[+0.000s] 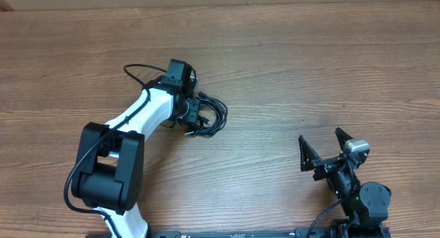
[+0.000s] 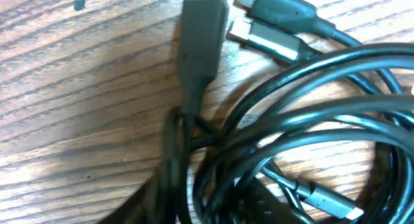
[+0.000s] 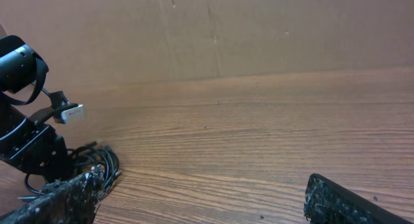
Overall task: Untangle cables
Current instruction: 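Lower the left gripper and grasp the black cable bundle, then lift the grasped cable bundle with the left gripper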
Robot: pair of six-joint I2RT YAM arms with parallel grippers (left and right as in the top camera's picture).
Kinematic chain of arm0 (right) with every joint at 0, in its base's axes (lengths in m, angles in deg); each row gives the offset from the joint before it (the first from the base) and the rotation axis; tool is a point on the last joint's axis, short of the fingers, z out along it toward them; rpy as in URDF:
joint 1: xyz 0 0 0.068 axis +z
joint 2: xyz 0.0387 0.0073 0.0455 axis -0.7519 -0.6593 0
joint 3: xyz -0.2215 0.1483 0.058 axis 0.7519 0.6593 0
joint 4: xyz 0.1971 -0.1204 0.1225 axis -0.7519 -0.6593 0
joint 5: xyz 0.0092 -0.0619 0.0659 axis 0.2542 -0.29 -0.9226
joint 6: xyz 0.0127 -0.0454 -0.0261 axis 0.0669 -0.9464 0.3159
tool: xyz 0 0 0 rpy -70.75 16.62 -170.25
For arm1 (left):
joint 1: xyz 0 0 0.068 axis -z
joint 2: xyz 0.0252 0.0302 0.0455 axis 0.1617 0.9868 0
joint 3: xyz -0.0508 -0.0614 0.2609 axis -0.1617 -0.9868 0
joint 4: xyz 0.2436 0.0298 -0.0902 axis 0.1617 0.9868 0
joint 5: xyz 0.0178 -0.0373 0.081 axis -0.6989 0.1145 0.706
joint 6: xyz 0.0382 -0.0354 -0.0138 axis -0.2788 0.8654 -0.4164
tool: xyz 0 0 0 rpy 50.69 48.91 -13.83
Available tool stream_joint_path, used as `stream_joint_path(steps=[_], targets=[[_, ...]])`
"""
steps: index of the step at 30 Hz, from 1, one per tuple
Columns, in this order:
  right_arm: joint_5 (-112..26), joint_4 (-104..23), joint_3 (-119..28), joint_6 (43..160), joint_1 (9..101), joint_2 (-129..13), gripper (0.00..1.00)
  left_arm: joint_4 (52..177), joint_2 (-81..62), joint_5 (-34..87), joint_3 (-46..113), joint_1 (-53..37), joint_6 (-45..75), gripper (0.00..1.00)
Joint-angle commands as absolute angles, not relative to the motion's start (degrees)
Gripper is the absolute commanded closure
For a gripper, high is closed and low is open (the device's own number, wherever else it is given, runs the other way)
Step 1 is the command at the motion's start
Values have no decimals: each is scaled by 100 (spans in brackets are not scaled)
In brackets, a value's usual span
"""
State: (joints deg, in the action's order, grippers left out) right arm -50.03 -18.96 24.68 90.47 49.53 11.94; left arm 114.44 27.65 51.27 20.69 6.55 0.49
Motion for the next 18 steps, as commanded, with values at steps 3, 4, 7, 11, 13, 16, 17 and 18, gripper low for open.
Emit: stream_joint_path(steps=[3, 4, 7, 11, 13, 16, 17, 18], targets=[[-5027, -1883, 2433, 9097, 4940, 1229, 0, 11420, 2857, 5096, 2167, 644, 12, 75], [-5027, -1883, 2433, 9097, 4940, 1229, 0, 11418, 2857, 5096, 2167, 646, 12, 79], [-5027, -1883, 2433, 9099, 4940, 1229, 0, 11405, 2857, 5094, 2167, 646, 29, 95], [-5027, -1883, 2433, 9099, 4940, 1229, 0, 11407, 2857, 4987, 2167, 646, 29, 96], [-5027, -1883, 2433, 9099, 4940, 1229, 0, 11405, 2857, 4891, 2167, 646, 31, 96], [-5027, -1883, 2433, 9099, 4940, 1229, 0, 11405, 2857, 4716, 2167, 646, 33, 96], [-5027, -1883, 2433, 9099, 4940, 1229, 0, 11405, 2857, 4661, 2167, 646, 36, 96], [-5027, -1883, 2433, 9097, 4940, 1229, 0, 11407, 2857, 4626, 2167, 646, 55, 96]])
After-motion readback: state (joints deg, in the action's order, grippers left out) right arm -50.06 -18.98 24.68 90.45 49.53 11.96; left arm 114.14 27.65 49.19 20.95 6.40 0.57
